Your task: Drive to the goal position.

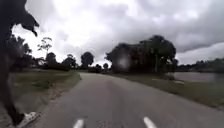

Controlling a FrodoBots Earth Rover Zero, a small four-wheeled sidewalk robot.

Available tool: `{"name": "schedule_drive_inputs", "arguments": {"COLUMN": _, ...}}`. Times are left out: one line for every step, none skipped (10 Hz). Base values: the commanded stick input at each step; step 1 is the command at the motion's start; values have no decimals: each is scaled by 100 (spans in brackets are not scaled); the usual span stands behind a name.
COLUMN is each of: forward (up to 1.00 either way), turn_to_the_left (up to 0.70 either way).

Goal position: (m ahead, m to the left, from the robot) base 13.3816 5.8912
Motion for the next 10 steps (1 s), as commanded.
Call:
{"name": "schedule_drive_inputs", "arguments": {"forward": 70, "turn_to_the_left": 0}}
{"name": "schedule_drive_inputs", "arguments": {"forward": 70, "turn_to_the_left": 0}}
{"name": "schedule_drive_inputs", "arguments": {"forward": 70, "turn_to_the_left": 0}}
{"name": "schedule_drive_inputs", "arguments": {"forward": 70, "turn_to_the_left": 0}}
{"name": "schedule_drive_inputs", "arguments": {"forward": 70, "turn_to_the_left": 0}}
{"name": "schedule_drive_inputs", "arguments": {"forward": 70, "turn_to_the_left": 0}}
{"name": "schedule_drive_inputs", "arguments": {"forward": 70, "turn_to_the_left": 0}}
{"name": "schedule_drive_inputs", "arguments": {"forward": 70, "turn_to_the_left": 0}}
{"name": "schedule_drive_inputs", "arguments": {"forward": 70, "turn_to_the_left": 0}}
{"name": "schedule_drive_inputs", "arguments": {"forward": 70, "turn_to_the_left": 0}}
